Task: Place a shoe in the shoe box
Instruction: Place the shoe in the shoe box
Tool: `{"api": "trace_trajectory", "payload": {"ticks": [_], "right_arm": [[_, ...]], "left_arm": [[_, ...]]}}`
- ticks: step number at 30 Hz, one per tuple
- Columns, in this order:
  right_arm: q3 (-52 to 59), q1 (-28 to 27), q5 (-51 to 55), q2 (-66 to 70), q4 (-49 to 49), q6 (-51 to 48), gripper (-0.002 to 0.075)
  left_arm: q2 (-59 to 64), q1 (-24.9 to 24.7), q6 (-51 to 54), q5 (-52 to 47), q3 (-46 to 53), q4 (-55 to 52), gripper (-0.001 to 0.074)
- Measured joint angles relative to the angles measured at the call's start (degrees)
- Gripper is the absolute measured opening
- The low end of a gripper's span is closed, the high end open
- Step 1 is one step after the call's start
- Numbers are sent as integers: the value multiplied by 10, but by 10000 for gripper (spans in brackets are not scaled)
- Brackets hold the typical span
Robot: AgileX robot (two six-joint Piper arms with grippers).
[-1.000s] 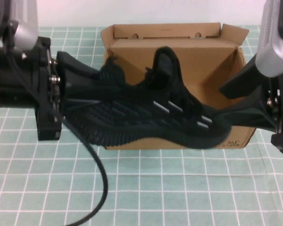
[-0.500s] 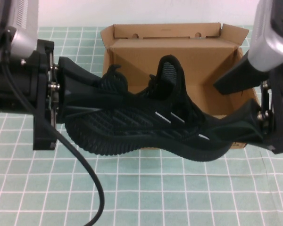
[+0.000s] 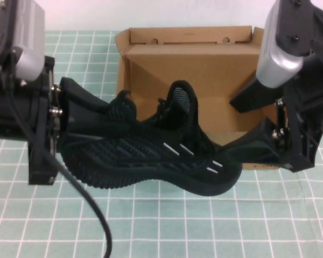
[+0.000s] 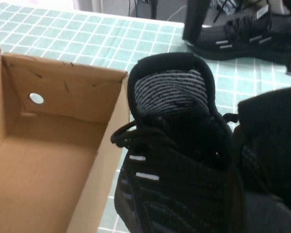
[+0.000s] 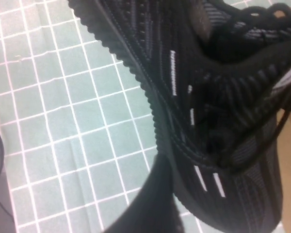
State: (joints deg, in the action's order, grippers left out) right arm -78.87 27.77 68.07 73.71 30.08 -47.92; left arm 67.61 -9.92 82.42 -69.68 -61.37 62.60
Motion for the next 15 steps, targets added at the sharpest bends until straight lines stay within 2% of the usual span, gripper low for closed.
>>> {"api": "trace_trajectory", "payload": {"ticks": [6,15], "right_arm": [[0,0,9,3,41,-33,612],[0,0,17,4,52,-45,612]], "left_arm": [[-14,-5,19,-2,0,-7,30],[-16,-75,43,-7,0,-24,31]]}}
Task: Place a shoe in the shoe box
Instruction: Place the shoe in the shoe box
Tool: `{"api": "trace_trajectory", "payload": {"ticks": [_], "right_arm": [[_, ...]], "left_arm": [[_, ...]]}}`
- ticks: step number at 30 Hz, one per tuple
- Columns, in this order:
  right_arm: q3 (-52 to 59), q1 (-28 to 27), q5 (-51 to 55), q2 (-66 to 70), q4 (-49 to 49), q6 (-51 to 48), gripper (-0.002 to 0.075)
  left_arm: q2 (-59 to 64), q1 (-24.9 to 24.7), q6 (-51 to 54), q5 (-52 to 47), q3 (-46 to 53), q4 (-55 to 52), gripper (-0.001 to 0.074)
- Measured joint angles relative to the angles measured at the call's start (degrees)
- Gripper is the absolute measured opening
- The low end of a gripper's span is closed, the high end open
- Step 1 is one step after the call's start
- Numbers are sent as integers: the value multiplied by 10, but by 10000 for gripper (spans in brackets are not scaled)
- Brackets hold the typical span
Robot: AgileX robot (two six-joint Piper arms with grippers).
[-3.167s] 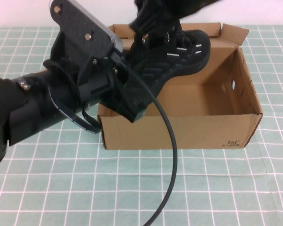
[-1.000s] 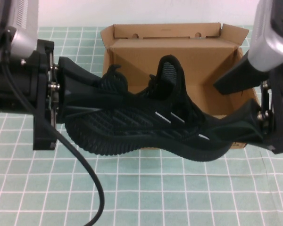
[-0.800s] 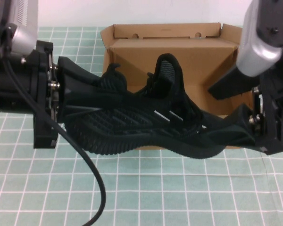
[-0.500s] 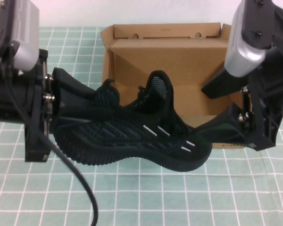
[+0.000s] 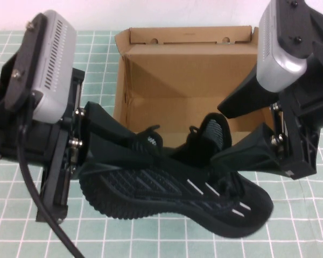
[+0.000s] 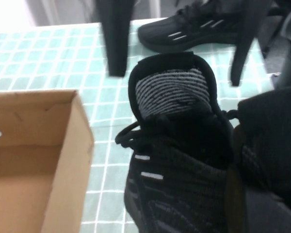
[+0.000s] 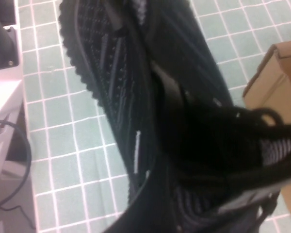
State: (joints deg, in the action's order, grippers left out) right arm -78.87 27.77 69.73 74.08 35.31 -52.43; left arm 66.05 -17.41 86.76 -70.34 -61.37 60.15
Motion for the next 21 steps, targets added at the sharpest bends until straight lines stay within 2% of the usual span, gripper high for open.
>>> {"api": "trace_trajectory", "payload": {"ticks": [16,18,21], "right_arm": [[0,0,11,41,37,0,603],[0,0,11,44,40,0,571],[0,0,11,46,41,-1,428]], "left_arm": [[0,-4,-3,-3,-52,-6,31],[0,-4,-3,-3,-52,-8,31],[0,-4,-4,-4,-52,-8,31]]}}
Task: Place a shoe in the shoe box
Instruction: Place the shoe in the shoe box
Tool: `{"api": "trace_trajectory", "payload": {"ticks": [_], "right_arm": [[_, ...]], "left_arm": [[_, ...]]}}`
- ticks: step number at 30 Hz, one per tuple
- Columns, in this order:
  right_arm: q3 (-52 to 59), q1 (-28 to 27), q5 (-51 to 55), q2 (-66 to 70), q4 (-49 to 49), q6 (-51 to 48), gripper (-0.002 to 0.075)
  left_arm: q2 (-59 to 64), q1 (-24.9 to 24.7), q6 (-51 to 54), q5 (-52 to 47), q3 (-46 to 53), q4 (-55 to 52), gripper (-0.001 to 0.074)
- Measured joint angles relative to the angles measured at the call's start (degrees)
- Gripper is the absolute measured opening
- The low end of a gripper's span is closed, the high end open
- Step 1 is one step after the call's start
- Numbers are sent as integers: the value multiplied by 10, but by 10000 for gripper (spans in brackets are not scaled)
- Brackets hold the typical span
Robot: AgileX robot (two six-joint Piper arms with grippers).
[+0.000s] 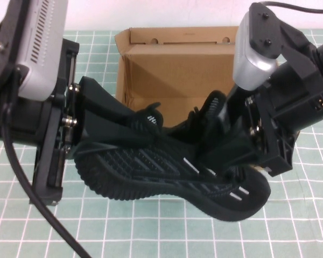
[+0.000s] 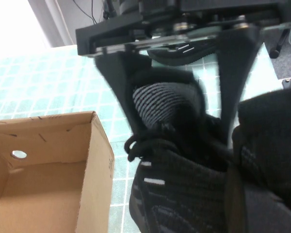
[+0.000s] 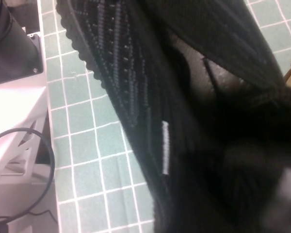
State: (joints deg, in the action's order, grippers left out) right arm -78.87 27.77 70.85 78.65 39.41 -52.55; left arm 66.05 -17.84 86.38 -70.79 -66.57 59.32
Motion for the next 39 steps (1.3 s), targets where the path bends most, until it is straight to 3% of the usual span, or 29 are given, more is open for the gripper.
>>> {"api": "trace_trajectory", "payload": {"ticks": [4,7,13,19,21,27,29,35,37,39], "right_arm": [[0,-1,0,0,1,-28,121],[0,-1,0,0,1,-45,41],[0,-1,0,0,1,-52,23],[0,-1,0,0,1,-52,23],[0,-1,0,0,-1,-48,23],[0,-1,3,3,-31,-33,22],[0,-1,3,4,-37,-27,20],[3,-1,6,4,-64,9,20],[-7,-1,8,4,-83,39,20],[-22,-1,11,4,-106,69,20]], "left_arm": [[0,0,0,-3,0,-1,31],[0,0,0,-4,0,-1,30],[0,0,-10,-4,0,-1,30],[0,0,-104,9,0,4,70],[0,0,-119,15,-1,9,140],[-1,0,-183,54,-4,21,501],[-1,0,-200,80,-4,21,573],[-1,0,-247,177,-4,19,618],[-1,0,-292,221,-4,5,599],[-1,0,-356,268,-4,-29,533]]}}
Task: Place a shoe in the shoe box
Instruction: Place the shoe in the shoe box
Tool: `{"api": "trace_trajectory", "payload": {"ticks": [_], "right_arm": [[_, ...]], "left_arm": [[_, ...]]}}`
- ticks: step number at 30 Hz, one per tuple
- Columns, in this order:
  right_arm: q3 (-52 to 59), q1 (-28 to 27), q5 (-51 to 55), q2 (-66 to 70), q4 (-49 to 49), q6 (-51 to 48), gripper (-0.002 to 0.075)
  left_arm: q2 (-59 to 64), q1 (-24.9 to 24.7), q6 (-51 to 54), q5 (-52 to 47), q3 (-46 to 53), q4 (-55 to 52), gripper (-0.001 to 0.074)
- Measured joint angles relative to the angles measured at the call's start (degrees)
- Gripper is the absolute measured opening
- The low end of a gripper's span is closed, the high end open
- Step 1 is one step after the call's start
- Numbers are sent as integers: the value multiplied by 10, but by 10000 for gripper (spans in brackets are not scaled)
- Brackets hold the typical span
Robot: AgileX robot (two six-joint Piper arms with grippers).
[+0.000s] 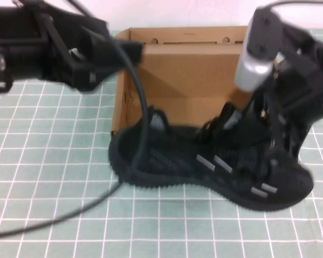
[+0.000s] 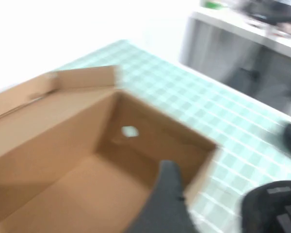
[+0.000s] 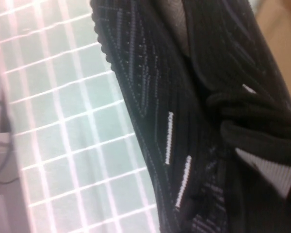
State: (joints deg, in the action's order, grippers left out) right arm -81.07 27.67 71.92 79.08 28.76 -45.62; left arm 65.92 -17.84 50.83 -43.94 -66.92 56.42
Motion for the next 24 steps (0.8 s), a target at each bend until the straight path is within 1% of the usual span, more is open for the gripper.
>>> {"api": "trace_trajectory", "payload": {"ticks": [1,2,4,5,6,8,10,12,19,24], "right_arm": [[-11,0,1,0,-14,13,20],[-24,0,2,0,-26,24,20],[-54,0,4,2,-49,39,20],[-71,0,6,7,-61,44,20],[-85,0,6,11,-71,48,20],[-120,0,7,29,-91,53,20],[-153,0,8,56,-110,54,20],[-189,0,8,86,-132,56,20],[-320,0,9,217,-200,52,20],[-408,0,9,299,-221,14,20]], "left_arm": [[0,0,-28,20,0,-25,489],[0,0,-64,35,0,-54,422],[0,0,-120,49,0,-109,270],[0,0,-145,49,0,-139,179],[0,0,-168,47,0,-166,117],[0,0,-204,42,0,-204,53],[0,0,-227,30,0,-233,20],[0,0,-245,15,0,-247,7],[0,0,-264,-18,0,-259,-1],[0,0,-269,-19,0,-260,-1]]}}
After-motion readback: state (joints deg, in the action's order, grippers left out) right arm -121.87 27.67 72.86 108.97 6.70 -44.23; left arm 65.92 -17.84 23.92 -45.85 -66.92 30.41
